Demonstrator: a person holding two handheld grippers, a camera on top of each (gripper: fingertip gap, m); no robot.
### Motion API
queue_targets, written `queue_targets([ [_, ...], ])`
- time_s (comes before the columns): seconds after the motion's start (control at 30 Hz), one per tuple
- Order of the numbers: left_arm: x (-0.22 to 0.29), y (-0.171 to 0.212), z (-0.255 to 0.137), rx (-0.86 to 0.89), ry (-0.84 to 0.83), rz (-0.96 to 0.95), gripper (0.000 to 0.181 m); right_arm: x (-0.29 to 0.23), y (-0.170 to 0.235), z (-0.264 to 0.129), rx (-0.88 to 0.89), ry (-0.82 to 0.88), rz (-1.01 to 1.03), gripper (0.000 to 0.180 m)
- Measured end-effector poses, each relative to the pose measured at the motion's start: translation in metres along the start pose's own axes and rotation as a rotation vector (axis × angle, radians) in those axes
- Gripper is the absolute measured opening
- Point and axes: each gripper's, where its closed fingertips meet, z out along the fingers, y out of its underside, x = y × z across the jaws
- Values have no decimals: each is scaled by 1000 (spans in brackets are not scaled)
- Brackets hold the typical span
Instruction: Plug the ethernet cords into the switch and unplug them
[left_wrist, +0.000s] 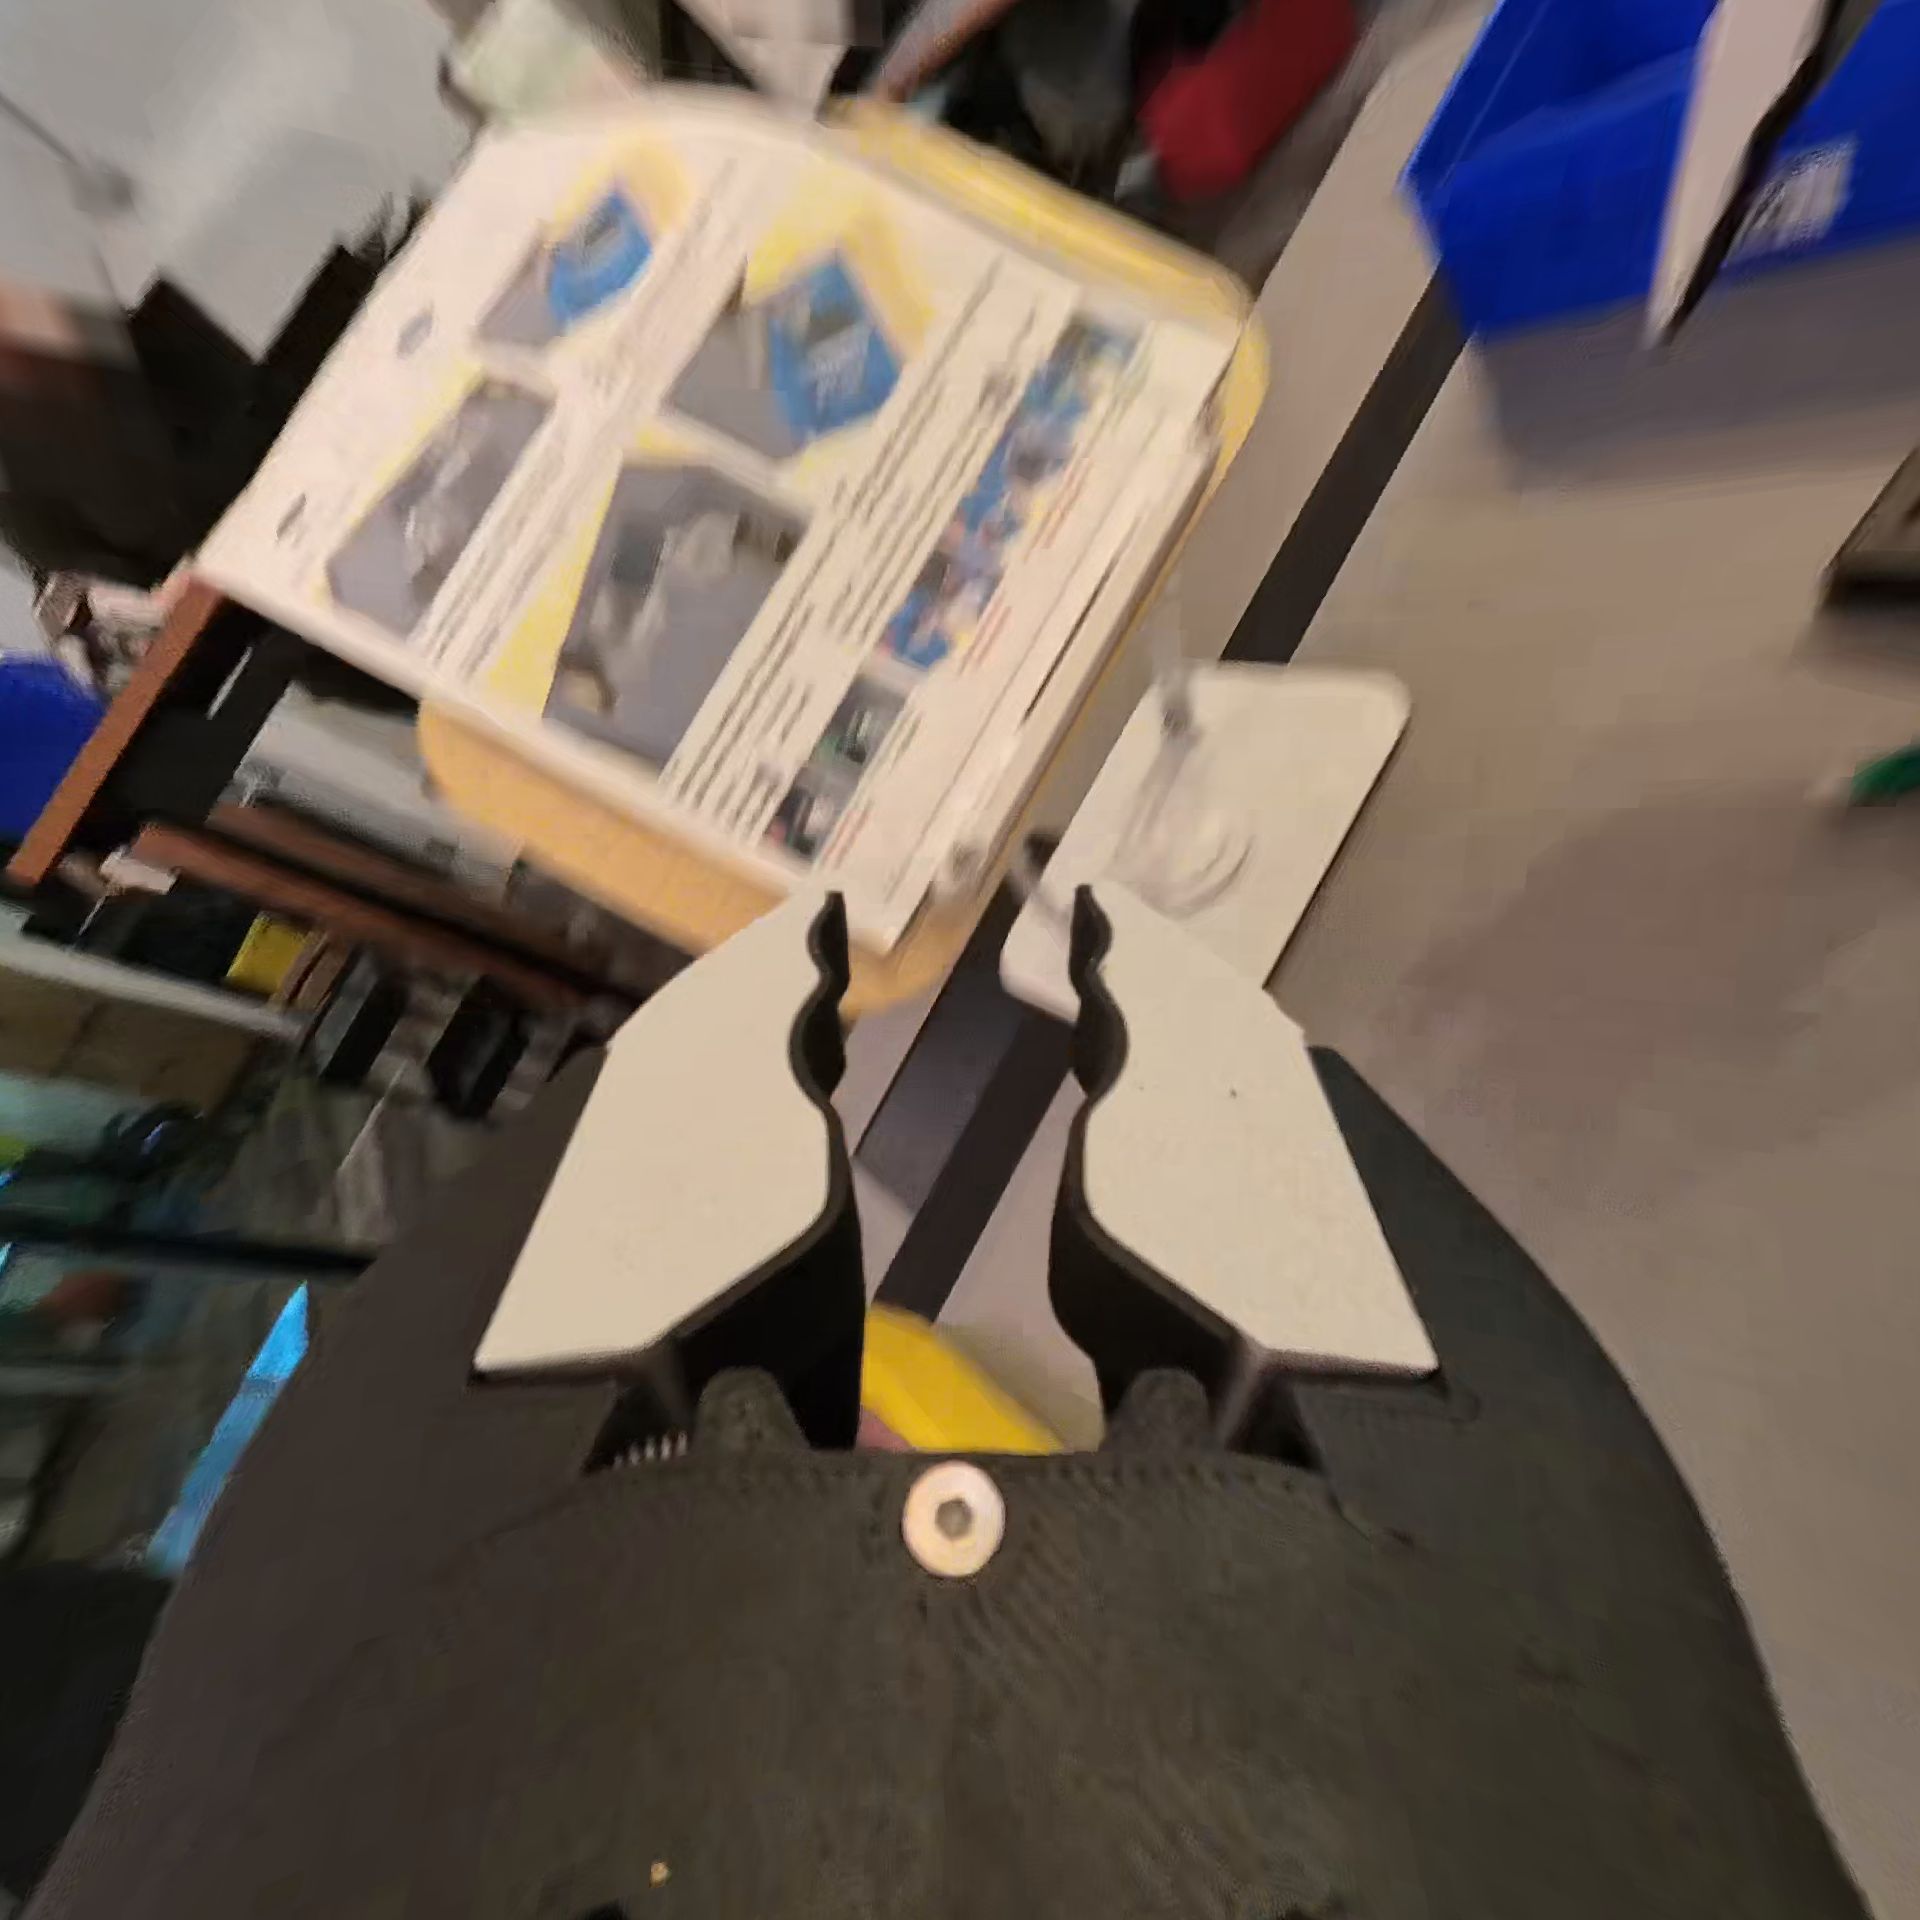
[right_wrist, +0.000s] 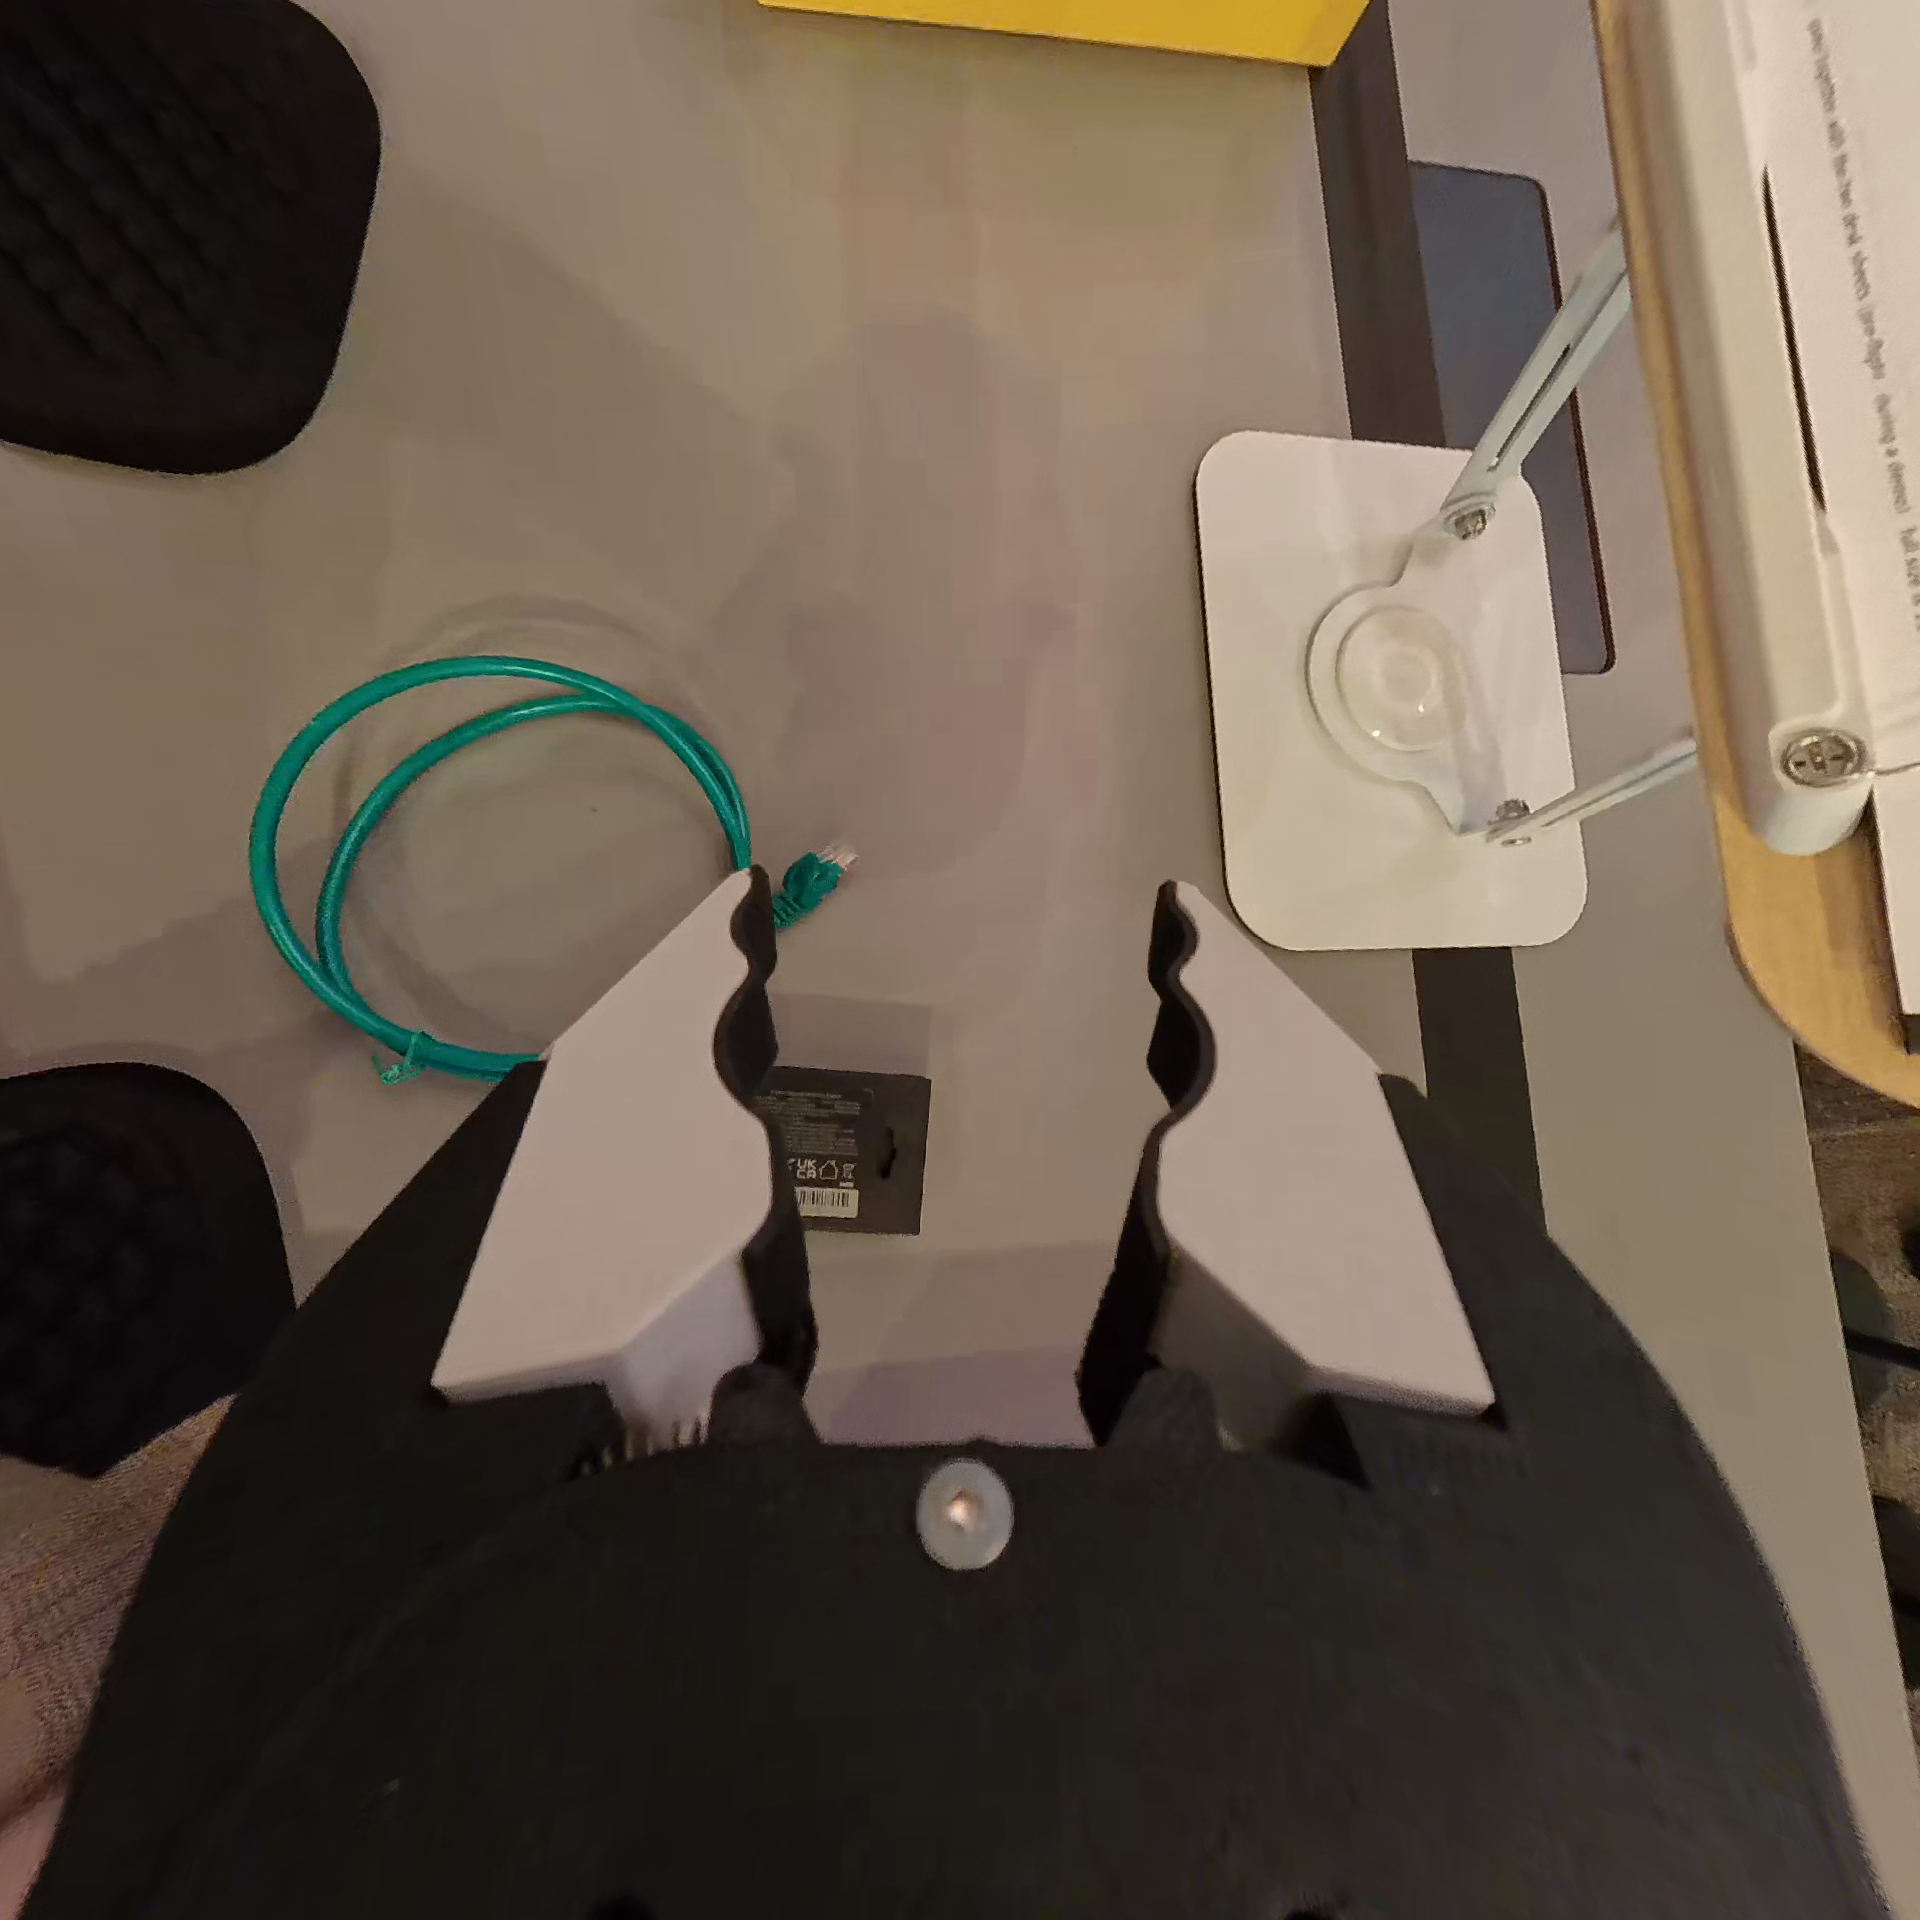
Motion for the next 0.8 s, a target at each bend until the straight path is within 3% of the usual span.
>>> queue_targets([
  [0.17, -34, 116, -41, -284, -6, 45, 41, 1, 3, 3, -2, -13, 12, 71],
  [0.3, -30, 195, -52, -429, 113, 67, 41, -1, 3, 9, -22, -24, 6, 70],
  [0.57, 0, 276, -33, -640, 286, 195, 41, -2, 7, 16, -57, -34, 11, 68],
  [0.8, 5, 288, -21, -639, 317, 190, 22, 2, 13, 17, -62, -37, 28, 67],
])
